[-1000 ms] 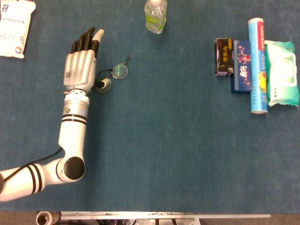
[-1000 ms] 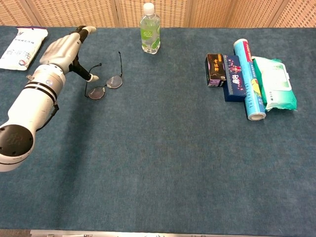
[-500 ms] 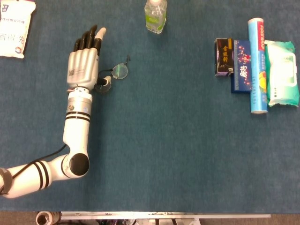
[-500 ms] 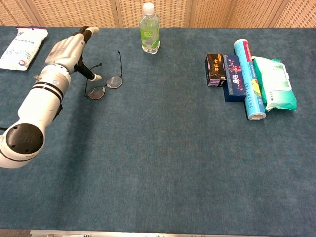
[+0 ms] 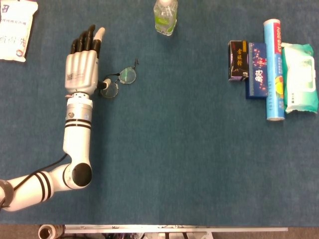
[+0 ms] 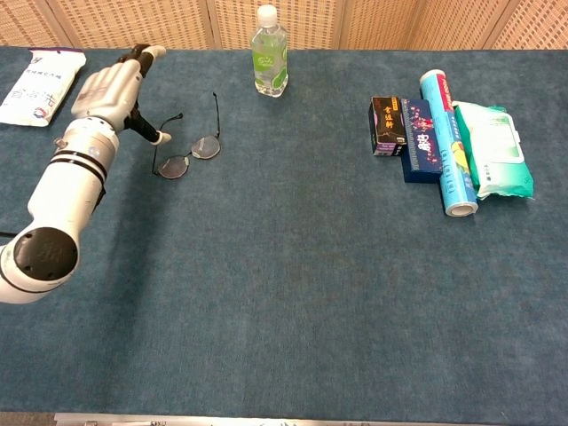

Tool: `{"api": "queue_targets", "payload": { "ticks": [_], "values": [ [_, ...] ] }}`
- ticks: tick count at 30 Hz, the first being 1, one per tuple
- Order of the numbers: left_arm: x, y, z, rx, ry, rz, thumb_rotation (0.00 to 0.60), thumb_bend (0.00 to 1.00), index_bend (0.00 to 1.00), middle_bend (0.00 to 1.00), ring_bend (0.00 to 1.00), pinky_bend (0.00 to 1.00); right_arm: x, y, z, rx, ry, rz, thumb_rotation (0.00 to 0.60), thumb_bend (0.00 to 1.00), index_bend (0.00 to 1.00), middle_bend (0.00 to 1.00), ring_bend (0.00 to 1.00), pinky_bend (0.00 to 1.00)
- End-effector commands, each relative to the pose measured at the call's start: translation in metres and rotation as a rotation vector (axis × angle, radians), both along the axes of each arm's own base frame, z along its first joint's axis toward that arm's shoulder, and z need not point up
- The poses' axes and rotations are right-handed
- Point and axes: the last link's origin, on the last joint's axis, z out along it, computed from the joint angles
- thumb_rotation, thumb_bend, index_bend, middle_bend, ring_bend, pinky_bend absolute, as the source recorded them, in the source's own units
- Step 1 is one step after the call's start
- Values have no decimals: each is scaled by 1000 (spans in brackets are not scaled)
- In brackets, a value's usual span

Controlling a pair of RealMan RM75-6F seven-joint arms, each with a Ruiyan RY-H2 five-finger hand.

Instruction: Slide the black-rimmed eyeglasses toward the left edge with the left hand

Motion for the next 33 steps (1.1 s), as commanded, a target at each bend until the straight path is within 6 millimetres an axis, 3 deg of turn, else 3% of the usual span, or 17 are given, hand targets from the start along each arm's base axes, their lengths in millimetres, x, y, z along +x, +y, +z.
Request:
{"api": "queue_targets", "payload": {
  "ticks": [1,33],
  "values": [
    [-4,0,2,4,5,5,600,37,0,0,0,84,0,0,0,0,0,0,600,350,532,439,245,213],
    [-38,-2,28,65,72,50,600,37,0,0,0,83,0,0,-2,5,3,-2,600,350,531,439,245,213]
  ]
}}
